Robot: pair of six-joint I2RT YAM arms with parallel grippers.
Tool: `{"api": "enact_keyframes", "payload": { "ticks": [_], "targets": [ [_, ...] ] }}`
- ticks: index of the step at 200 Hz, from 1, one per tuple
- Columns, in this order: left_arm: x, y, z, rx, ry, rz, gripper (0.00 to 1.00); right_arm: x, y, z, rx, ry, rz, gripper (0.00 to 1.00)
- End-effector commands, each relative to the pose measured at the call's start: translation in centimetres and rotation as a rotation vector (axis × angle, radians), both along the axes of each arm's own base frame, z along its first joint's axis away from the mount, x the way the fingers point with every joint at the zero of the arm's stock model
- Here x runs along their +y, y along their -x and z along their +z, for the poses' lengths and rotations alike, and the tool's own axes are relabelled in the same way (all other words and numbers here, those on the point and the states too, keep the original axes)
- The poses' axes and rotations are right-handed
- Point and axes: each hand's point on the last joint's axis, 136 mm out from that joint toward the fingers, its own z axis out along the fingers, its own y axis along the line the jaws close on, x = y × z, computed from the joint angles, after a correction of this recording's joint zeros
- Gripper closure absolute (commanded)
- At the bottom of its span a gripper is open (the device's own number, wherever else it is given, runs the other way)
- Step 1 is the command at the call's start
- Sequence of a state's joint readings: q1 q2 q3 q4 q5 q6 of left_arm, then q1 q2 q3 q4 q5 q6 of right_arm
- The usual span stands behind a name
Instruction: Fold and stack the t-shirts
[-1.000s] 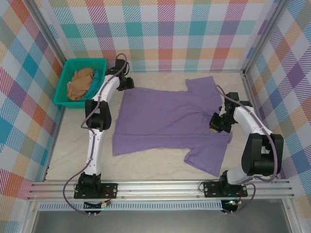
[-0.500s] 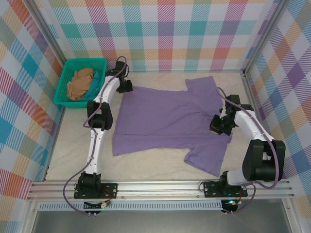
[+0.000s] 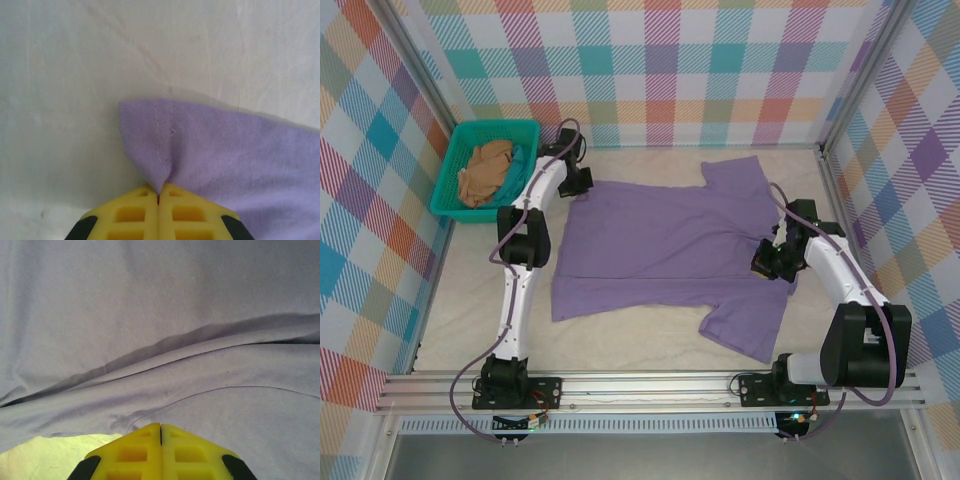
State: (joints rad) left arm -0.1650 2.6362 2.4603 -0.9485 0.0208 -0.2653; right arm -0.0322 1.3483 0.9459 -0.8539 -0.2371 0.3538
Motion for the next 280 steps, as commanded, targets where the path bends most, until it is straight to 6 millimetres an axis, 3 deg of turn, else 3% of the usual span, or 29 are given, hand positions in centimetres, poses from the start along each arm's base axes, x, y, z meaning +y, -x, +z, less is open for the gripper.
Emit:
{"api": "enact_keyframes", "payload": {
  "ticks": [1,27,49,63,111,152,201,242,280],
  "targets": [
    [0.0,5.1,-3.3,0.178,-0.032,0.011,1.00,0.4,-0.3,0.8,-0.039,-0.017,0.019,0.95],
    [-0.2,5.1,1.2,0.090,-0.010,0.009,1.00,-0.5,-2.6,2.2,-0.075,0.016,0.018,0.93],
    [-0.6,5.6,4.4,0.040,0.016,-0.001,1.00,-1.7,-6.0,3.8,-0.106,0.057,0.007,0.88],
    [-1.0,6.0,5.4,0.020,0.036,-0.010,1.00,-2.6,-8.5,4.4,-0.119,0.081,-0.004,0.86],
    [-1.7,7.1,5.6,0.005,0.082,-0.029,1.00,-5.6,-16.8,3.6,-0.094,0.133,-0.057,0.69],
    [-2.0,7.2,5.3,-0.001,0.105,-0.041,1.00,-8.3,-21.8,0.1,-0.011,0.208,-0.074,0.61],
    [-2.1,7.2,5.9,-0.017,0.105,-0.056,1.00,-10.0,-22.8,-5.6,0.138,0.272,-0.068,0.59],
    [-1.9,7.6,6.9,-0.045,0.106,-0.060,1.00,-10.3,-22.1,-8.2,0.203,0.289,-0.066,0.57],
    [-1.8,8.2,8.0,-0.070,0.109,-0.061,1.00,-9.7,-21.4,-9.2,0.227,0.266,-0.052,0.73]
  ]
}}
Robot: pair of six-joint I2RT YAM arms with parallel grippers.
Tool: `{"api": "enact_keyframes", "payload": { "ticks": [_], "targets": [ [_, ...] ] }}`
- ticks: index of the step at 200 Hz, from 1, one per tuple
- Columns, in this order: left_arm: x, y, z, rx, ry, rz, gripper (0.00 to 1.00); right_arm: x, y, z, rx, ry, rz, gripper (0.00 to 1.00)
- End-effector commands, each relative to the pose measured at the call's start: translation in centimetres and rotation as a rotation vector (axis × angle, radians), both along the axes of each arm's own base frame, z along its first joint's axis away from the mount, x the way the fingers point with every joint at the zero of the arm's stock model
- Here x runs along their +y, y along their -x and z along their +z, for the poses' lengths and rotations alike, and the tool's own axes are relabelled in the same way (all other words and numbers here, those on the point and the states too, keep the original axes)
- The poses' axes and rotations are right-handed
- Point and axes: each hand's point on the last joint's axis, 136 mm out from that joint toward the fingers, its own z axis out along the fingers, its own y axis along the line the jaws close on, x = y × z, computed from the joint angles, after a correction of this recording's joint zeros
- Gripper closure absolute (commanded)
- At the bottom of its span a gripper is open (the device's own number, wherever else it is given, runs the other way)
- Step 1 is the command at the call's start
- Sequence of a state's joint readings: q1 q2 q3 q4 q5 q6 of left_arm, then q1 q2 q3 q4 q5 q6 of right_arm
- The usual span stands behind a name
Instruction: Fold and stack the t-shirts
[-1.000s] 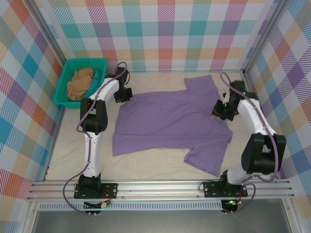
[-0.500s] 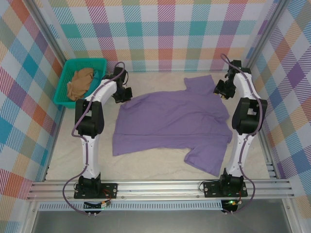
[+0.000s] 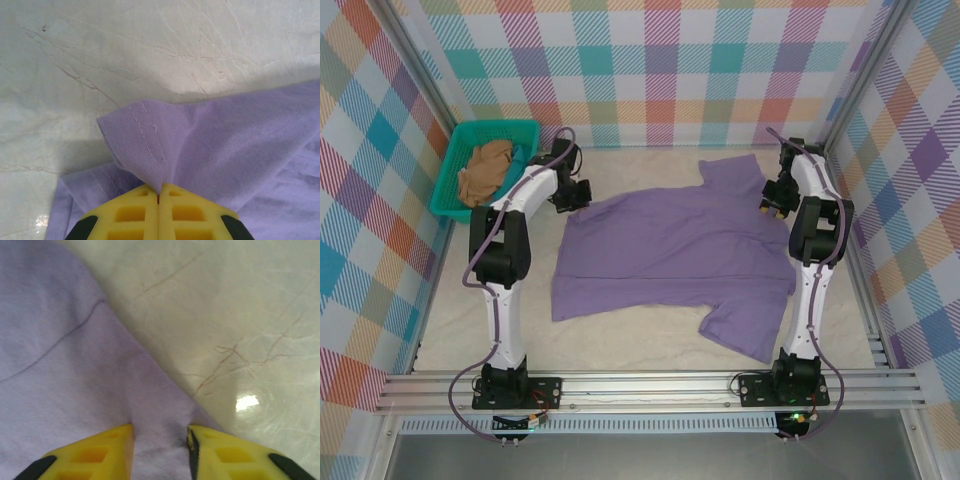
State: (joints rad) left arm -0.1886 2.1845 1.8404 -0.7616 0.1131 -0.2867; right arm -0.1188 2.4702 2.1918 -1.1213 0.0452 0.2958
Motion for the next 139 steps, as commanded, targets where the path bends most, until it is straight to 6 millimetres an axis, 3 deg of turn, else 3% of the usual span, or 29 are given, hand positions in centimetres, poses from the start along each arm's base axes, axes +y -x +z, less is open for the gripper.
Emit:
{"api": "enact_keyframes", "payload": {
  "ticks": [1,40,92,139],
  "targets": [
    [-0.3,0.2,3.1,-0.070,0.015,-0.020,1.00,0.1,1.7,-1.5,0.077,-0.015,0.011,0.74],
    [0.2,1.6,2.9,-0.067,0.013,0.004,1.00,1.5,2.5,-1.2,0.066,-0.070,0.027,1.00],
    [0.8,4.5,1.6,-0.054,0.024,0.035,1.00,5.4,5.3,2.6,0.002,-0.099,0.091,1.00],
    [0.7,4.9,1.6,-0.047,0.033,0.039,1.00,9.6,8.9,5.5,-0.099,-0.158,0.118,1.00]
  ]
}}
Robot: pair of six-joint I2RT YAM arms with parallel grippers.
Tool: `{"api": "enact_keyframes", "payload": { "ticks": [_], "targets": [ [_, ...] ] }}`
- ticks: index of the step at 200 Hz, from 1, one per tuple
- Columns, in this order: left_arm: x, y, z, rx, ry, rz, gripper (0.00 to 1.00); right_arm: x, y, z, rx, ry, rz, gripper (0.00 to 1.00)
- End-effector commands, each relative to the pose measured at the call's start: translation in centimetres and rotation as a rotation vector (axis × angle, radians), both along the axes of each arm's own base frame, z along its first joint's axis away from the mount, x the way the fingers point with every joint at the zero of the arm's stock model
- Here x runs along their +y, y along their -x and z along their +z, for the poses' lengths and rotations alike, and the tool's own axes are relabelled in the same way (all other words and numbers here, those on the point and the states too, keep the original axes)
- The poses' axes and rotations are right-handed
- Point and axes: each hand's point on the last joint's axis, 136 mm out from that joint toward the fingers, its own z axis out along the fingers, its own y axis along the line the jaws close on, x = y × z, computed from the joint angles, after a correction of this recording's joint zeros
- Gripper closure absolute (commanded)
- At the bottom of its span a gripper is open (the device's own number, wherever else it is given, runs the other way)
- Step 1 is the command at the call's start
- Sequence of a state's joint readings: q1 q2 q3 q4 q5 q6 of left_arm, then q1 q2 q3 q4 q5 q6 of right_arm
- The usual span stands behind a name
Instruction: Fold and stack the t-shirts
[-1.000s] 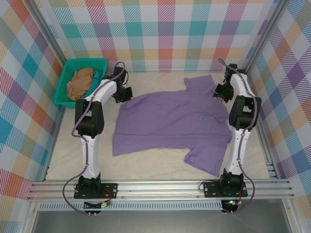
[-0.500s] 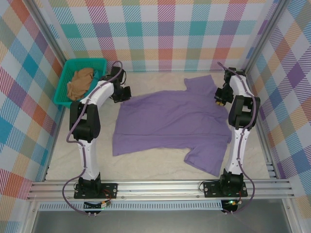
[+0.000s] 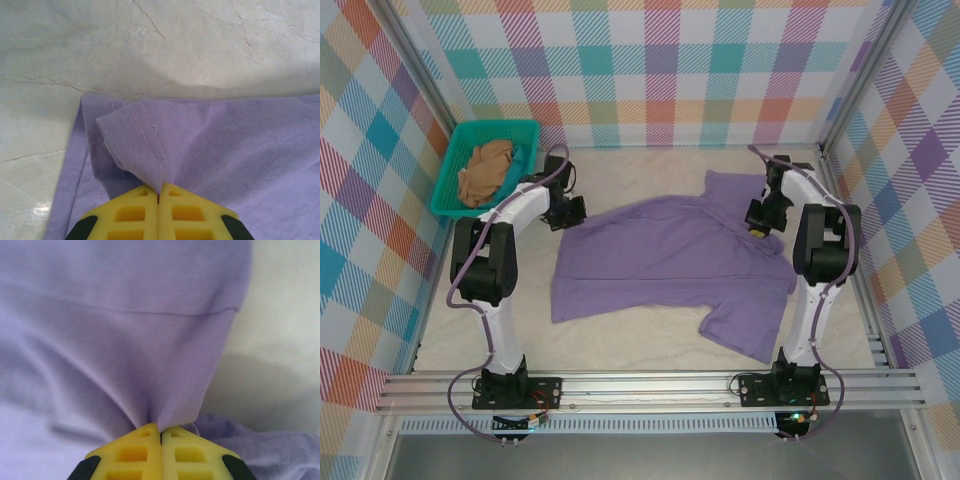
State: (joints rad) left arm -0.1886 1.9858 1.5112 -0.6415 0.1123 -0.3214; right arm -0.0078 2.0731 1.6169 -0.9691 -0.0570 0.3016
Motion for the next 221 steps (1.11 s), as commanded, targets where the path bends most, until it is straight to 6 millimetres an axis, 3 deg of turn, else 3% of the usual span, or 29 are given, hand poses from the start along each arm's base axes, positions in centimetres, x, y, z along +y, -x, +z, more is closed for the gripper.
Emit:
{"api": "enact_keyframes", "payload": {
  "ticks": [1,25,59,83,101,134,166,190,221],
  "targets": [
    [-0.3,-0.4,2.4,-0.064,0.023,0.007,1.00,2.4,0.1,3.1,-0.116,-0.062,0.002,1.00],
    [-0.4,-0.3,2.3,-0.068,0.027,0.012,1.00,4.7,1.9,4.2,-0.145,-0.078,0.048,1.00],
    [-0.3,0.0,1.4,-0.049,0.027,0.016,1.00,8.0,5.0,2.6,-0.102,-0.111,0.104,1.00],
    [-0.4,0.2,0.9,-0.041,0.032,0.016,1.00,9.0,6.7,1.1,-0.056,-0.135,0.113,0.96],
    [-0.3,0.3,0.9,-0.037,0.026,0.016,1.00,9.0,7.2,1.4,-0.053,-0.135,0.111,0.89],
    [-0.1,0.3,1.4,-0.048,0.021,0.021,1.00,6.5,6.7,4.7,-0.109,-0.027,0.095,0.71],
    [-0.4,0.3,1.6,-0.059,0.040,0.021,1.00,3.0,4.4,7.3,-0.170,-0.003,0.028,0.64],
    [-0.5,0.2,1.5,-0.061,0.047,0.020,1.00,-0.4,1.7,7.5,-0.188,0.022,-0.023,0.65],
    [-0.7,0.2,1.6,-0.067,0.059,0.015,1.00,-3.4,-2.0,5.7,-0.150,0.042,-0.046,0.67]
  ]
}}
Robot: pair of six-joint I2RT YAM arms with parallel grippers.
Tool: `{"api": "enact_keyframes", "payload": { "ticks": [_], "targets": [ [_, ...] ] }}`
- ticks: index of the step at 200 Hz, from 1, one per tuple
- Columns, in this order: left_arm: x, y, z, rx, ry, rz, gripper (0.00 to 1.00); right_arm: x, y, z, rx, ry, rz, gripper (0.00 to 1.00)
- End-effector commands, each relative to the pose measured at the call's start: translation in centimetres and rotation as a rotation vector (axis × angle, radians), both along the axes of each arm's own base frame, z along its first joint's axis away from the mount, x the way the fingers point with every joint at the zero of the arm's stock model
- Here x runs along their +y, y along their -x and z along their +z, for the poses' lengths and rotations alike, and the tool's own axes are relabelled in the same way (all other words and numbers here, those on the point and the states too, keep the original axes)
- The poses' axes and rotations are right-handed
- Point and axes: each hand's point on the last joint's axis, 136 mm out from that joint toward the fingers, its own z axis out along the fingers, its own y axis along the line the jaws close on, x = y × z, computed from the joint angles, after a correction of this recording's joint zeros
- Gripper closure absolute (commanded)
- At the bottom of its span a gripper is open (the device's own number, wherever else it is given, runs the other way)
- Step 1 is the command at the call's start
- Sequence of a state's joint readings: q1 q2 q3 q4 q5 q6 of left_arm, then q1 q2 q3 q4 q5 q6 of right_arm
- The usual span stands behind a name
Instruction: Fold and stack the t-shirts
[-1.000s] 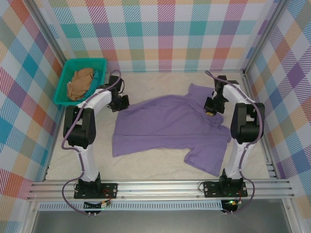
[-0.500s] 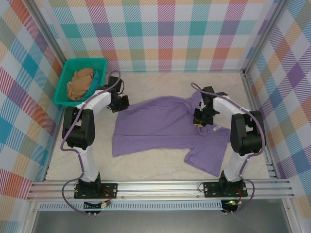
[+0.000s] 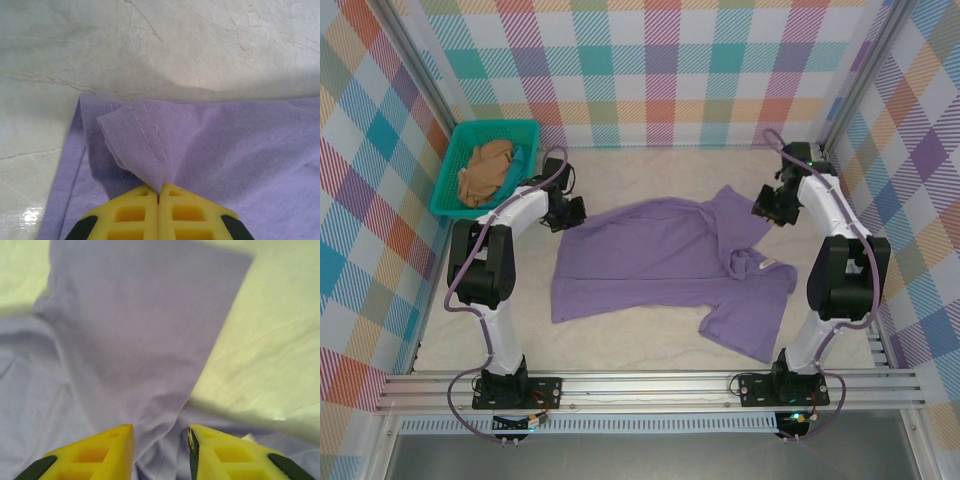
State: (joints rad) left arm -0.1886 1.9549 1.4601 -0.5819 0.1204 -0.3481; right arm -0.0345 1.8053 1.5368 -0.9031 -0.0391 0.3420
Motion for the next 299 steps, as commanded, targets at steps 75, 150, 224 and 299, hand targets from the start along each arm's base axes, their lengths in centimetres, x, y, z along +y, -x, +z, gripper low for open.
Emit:
{"api": "enact_keyframes", "payload": {
  "ticks": [75,150,224,299],
  "targets": [
    [-1.0,0.0,2.2,-0.050,0.057,-0.015,1.00,-6.1,-5.7,-8.3,0.211,0.079,-0.038,0.66],
    [-1.0,0.0,2.1,-0.050,0.059,-0.018,1.00,-7.1,-5.8,-11.2,0.245,0.078,-0.062,0.61],
    [-1.1,-0.2,2.1,-0.053,0.057,-0.024,1.00,-6.6,-6.7,-13.3,0.270,0.035,-0.049,0.76],
    [-1.6,-0.7,5.4,-0.123,0.085,-0.031,1.00,-4.8,-7.7,-9.3,0.155,-0.059,-0.016,1.00]
  ]
}}
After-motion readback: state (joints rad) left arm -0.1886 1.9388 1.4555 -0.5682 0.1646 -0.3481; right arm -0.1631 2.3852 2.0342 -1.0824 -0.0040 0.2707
